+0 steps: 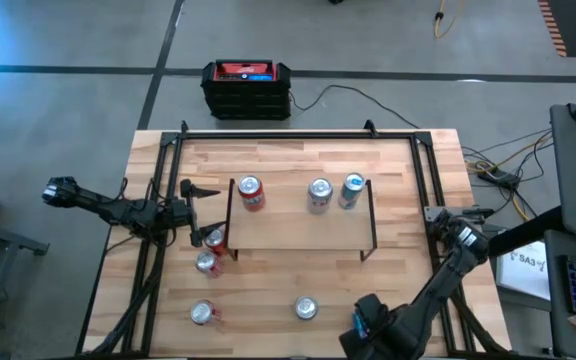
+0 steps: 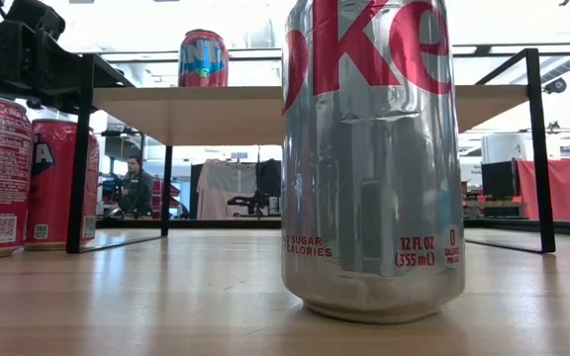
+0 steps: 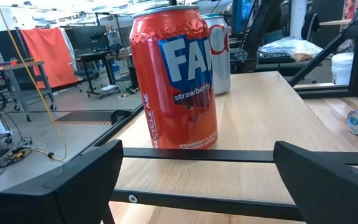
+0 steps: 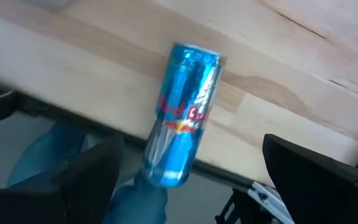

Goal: Place canned beverage on shelf
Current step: Put the blue soda can on the shelf aligned with the other blue soda can

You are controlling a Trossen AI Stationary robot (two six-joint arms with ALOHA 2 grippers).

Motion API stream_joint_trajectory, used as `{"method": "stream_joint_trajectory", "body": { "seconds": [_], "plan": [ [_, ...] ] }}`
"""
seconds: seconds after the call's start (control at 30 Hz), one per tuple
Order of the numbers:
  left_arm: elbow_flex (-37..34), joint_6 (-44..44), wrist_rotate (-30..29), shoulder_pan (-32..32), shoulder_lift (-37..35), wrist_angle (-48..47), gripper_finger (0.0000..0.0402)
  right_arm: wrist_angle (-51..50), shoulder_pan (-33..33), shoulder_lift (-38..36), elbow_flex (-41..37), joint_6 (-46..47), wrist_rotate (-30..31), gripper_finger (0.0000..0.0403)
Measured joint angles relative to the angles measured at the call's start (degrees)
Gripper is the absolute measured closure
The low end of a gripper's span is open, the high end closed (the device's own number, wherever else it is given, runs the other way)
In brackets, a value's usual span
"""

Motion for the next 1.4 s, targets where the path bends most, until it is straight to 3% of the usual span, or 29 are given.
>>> {"method": "stream_joint_trajectory", "body": {
  "seconds": [0.3,0.9,1.27,1.4],
  "plan": [
    [0.0,0.0,0.0,0.0,0.0,0.0,0.0002,7.1,-1.3,1.4,-5.9,-3.6,0.0,0.0034],
    [0.0,0.0,0.0,0.0,0.0,0.0,0.0002,16.9,-4.5,1.3,-17.8,-0.2,-2.1,0.0035],
    [0.0,0.0,0.0,0.0,0.0,0.0,0.0002,18.4,-4.9,1.3,-20.8,7.0,-2.1,0.0035],
    [0.0,0.0,0.0,0.0,0.0,0.0,0.0002,20.7,-4.9,1.3,-20.8,8.2,-2.1,0.006]
  ]
}}
